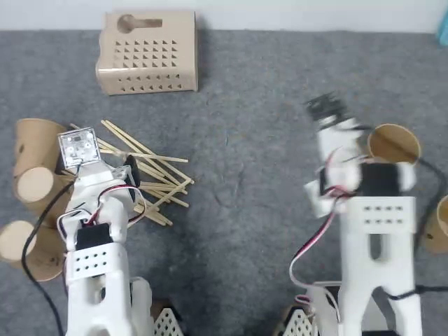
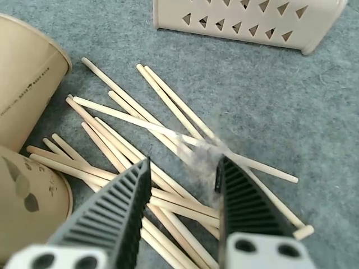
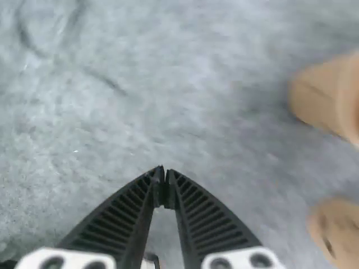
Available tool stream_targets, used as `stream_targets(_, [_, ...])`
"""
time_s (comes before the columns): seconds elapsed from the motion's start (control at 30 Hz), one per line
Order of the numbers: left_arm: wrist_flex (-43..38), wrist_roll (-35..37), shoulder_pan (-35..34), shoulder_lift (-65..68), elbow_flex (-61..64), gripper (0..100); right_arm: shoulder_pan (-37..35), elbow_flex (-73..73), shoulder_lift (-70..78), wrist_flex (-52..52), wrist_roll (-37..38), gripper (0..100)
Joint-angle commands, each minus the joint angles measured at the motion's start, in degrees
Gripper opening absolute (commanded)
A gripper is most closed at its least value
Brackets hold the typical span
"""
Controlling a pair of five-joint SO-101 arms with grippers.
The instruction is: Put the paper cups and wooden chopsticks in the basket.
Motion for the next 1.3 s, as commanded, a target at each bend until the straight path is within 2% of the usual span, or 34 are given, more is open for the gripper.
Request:
stream_targets(0.0, [-1.5,0.1,-0.4,-0.9,-0.2,18,-5.1,11.6,-2.9,-11.6,0.4,0.8])
stream_targets(0.07, [-1.7,0.1,-0.4,-0.8,-0.4,18,-5.8,18.1,-2.7,-19.3,3.6,0.8])
stream_targets(0.13, [-1.7,0.1,-0.4,-0.6,-0.5,18,-5.8,24.2,-2.7,-27.7,3.3,0.8])
stream_targets(0.23, [-1.7,0.4,-0.4,-0.9,-0.6,18,-5.8,32.1,-2.9,-40.8,-3.8,0.8])
stream_targets(0.37, [-1.8,8.1,-2.4,-0.4,-2.0,18,-1.6,37.5,-2.9,-51.8,-8.6,0.8])
stream_targets(0.5, [-1.3,9.1,-5.5,-0.4,-7.4,18,3.3,38.0,-2.9,-53.1,-11.9,0.8])
stream_targets(0.7, [3.8,9.6,-6.4,5.3,-23.0,18,3.4,38.3,-2.9,-53.3,-12.4,0.8])
stream_targets(0.97, [16.4,13.9,-6.4,38.7,-62.1,18,3.4,38.3,-2.8,-53.3,-12.4,0.8])
stream_targets(1.27, [20.8,11.6,-6.6,72.4,-97.3,18,3.4,38.3,-2.4,-53.4,-12.3,0.8])
